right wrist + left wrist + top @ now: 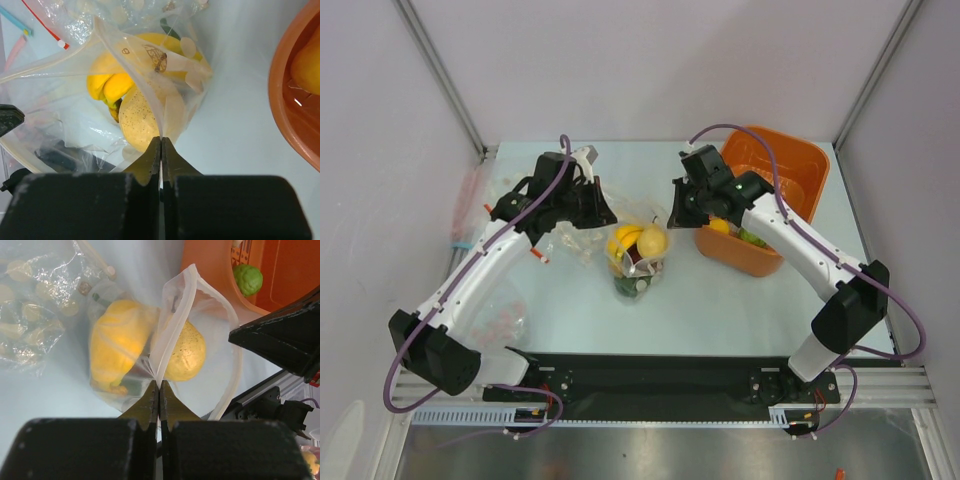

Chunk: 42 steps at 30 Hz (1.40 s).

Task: Place the food in the zip-top bag and seal the zipper
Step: Zip the zipper food storage bag at the center of the board.

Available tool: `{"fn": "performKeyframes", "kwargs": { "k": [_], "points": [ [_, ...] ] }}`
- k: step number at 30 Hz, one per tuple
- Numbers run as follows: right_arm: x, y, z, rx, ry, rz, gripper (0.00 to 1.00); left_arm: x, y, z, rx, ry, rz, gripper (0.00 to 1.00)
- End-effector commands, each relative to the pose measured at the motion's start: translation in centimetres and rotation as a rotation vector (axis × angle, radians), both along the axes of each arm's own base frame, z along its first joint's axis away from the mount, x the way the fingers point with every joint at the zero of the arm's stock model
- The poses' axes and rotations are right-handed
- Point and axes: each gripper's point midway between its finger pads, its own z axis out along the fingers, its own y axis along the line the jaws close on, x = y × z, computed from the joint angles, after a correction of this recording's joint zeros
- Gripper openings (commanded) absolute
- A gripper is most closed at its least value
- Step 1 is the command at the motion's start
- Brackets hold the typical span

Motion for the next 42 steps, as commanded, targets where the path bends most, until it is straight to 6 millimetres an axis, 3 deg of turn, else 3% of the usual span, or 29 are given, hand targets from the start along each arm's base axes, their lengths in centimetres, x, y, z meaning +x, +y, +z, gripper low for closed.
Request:
{"fn": "performKeyframes", "kwargs": {
  "k": [1,7,15,18,22,25,27,32,34,39,40,42],
  "points": [
    [0.5,0.6,2.8,0.048,-0.099,-0.004,0.00,0.8,-0.3,4.1,-0.047,-0.104,-0.016,0.00],
    [0.9,1.1,4.1,0.099,-0.099,-0.052,0.00,0.7,-2.5,5.0,-0.089,-0.105,-0.080,0.00],
    [1.8,0.7,7.6,0.189,-0.203,-0.151,0.00,-0.1,-6.1,2.4,-0.065,-0.026,-0.199,0.00],
    [1.9,0.9,7.3,0.257,-0.216,-0.189,0.00,-0.3,-7.5,2.1,-0.086,-0.020,-0.253,0.02],
    [2.1,0.9,5.2,0.276,-0.173,-0.222,0.00,-0.6,-9.2,2.1,-0.099,-0.016,-0.325,0.06],
    [2.3,0.0,4.4,0.286,-0.152,-0.255,0.00,-1.0,-9.2,2.0,-0.100,-0.014,-0.335,0.20],
    [2.3,-0.8,3.5,0.291,-0.135,-0.277,0.00,-1.3,-9.0,3.1,-0.117,-0.063,-0.347,0.39],
    [3.3,-2.9,3.6,0.353,-0.139,-0.342,0.00,-3.1,-8.7,3.4,-0.152,-0.087,-0.395,0.86],
    [3.5,-3.4,3.1,0.356,-0.125,-0.357,0.00,-4.1,-8.3,3.5,-0.174,-0.099,-0.403,0.97],
    [3.9,-4.0,2.9,0.378,-0.108,-0.384,0.00,-6.4,-7.4,3.4,-0.195,-0.166,-0.399,1.00],
    [3.9,-4.0,2.8,0.379,-0.105,-0.390,0.00,-6.9,-7.2,2.3,-0.181,-0.159,-0.398,1.00],
    [4.0,-4.1,2.8,0.387,-0.104,-0.392,0.00,-7.8,-6.9,3.0,-0.173,-0.233,-0.384,1.00]
  ]
}}
